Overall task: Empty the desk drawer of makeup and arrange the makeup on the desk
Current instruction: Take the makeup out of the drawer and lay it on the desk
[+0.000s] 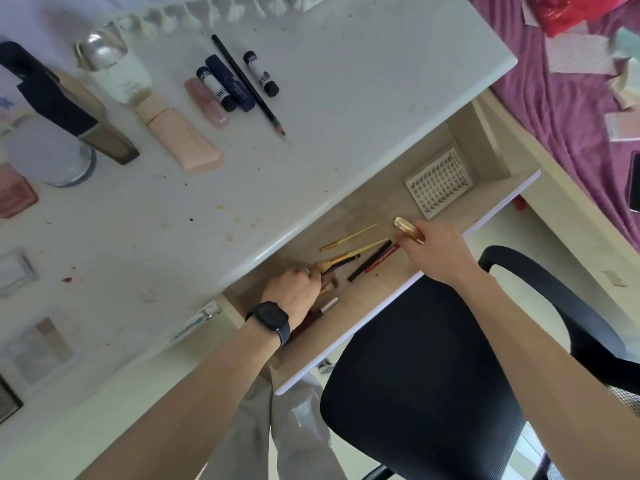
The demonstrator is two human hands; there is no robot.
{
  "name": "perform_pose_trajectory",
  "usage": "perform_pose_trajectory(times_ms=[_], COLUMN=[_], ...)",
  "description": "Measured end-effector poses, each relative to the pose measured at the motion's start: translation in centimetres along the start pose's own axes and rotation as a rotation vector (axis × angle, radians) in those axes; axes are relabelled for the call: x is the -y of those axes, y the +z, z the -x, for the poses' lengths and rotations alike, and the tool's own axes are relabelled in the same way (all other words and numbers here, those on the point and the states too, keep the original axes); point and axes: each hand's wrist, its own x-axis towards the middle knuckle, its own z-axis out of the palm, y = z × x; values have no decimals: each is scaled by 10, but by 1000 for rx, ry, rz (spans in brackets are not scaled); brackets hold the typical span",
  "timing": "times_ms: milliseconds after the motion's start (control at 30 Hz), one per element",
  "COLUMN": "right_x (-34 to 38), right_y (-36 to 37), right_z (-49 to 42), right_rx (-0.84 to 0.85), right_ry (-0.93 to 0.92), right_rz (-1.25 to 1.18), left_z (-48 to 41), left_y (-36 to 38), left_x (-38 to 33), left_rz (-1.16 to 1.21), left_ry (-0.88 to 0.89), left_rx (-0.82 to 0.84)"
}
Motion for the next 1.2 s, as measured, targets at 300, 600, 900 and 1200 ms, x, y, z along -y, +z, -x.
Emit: perform_pose_trajectory(times_ms=[300,600,900,1200], right_x=[31,76,132,184], right_y=[11,16,12,-24], right_z=[50,71,55,-15], right_rx=[125,242,171,63], right_ry=[94,-9,-29,-18], right_rz=[-902,-1136,-1095,-1013], left_z=[36,45,48,21], left_y=[-44,-91,-117,-133], left_x=[1,12,34,109], left_rz=[1072,1472,1400,636], left_ry=[-194,-170,-195,-372], left_rx=[-93,-143,-331,-594])
